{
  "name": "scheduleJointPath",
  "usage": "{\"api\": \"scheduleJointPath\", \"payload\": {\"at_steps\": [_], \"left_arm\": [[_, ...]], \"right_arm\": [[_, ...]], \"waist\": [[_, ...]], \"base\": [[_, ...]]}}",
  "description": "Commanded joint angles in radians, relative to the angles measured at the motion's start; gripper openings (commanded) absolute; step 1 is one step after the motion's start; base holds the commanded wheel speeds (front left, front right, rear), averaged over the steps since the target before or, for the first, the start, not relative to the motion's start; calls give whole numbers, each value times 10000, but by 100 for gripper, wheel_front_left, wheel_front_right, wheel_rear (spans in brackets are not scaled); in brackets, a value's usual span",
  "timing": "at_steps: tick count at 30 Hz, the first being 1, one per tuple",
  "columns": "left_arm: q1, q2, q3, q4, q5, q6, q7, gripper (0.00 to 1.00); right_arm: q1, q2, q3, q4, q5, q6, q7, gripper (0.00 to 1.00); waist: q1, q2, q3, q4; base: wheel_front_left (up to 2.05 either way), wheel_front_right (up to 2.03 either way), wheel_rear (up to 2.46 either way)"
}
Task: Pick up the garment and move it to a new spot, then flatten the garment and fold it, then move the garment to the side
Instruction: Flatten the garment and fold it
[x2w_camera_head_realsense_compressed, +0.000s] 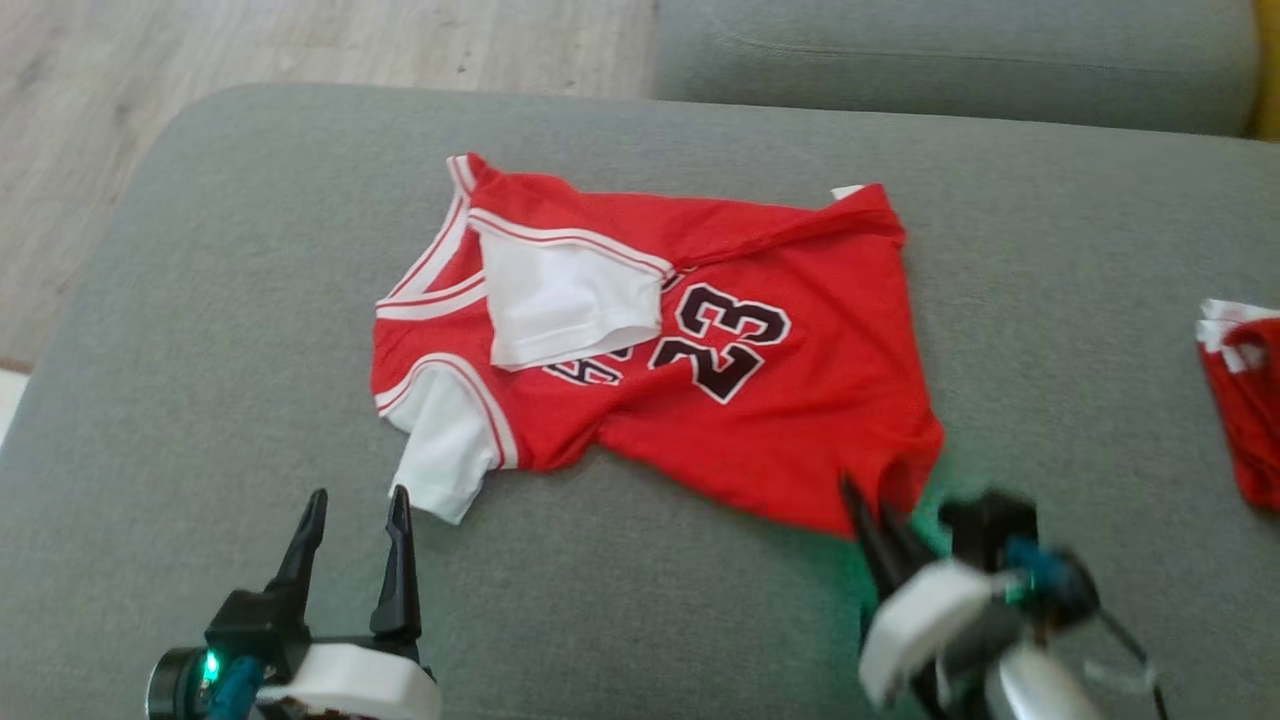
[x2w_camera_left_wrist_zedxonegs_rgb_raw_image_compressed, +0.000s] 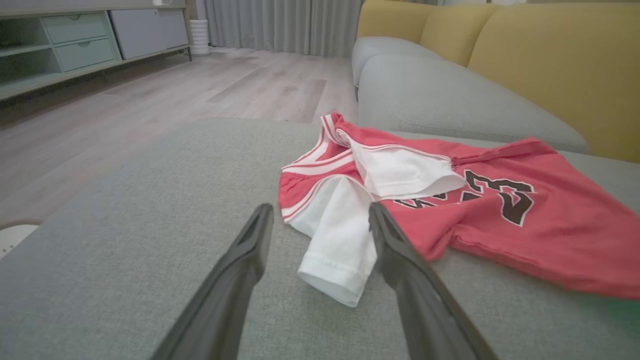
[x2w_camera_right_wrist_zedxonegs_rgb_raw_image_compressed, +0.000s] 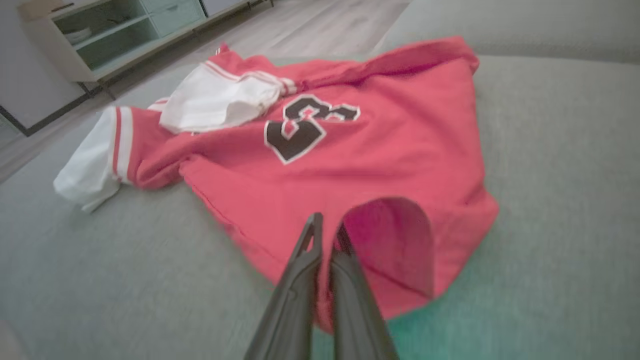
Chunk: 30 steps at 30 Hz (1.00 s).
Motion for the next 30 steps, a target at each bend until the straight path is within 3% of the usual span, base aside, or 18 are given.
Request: {"api": "scheduleJointPath", "payload": {"at_steps": [1,6,11,12,13,14,23,30], "left_arm": [[-224,261,392,-384,-21,118,-51,100],[-144,367,418,-557,-10,257,23,100],[-143,393,380,-664,4,316,94,100],[-146,395,371,-675,3,311,98,100],[-149,396,365,-678,2,309,100,100],[-151,395,354,-680,4,312,105,100],[-143,372,308,-667,-21,313,107,100],[-254,280,226,-645,-9,260,97,100]], "right_arm": [[243,-131,311,-676,-20,65,116,0],[1576,-165,502,-2003,-145,65,593,0],[2362,-182,668,-2389,-226,65,761,0],[2456,-181,642,-2364,-245,65,732,5],[2541,-198,603,-2295,-300,65,728,47],[2617,-219,560,-2225,-354,65,705,100],[2940,-298,-502,-2453,-173,65,590,100],[1710,-343,-1413,-2610,-516,65,926,100]], "waist": [[0,0,-51,-165],[0,0,-86,-538],[0,0,-104,-784],[0,0,-105,-814],[0,0,-109,-836],[0,0,-112,-852],[0,0,-126,-665],[0,0,-60,-276]], "base": [[0,0,0],[0,0,0],[0,0,0],[0,0,0],[0,0,0],[0,0,0],[0,0,0],[0,0,0]]}}
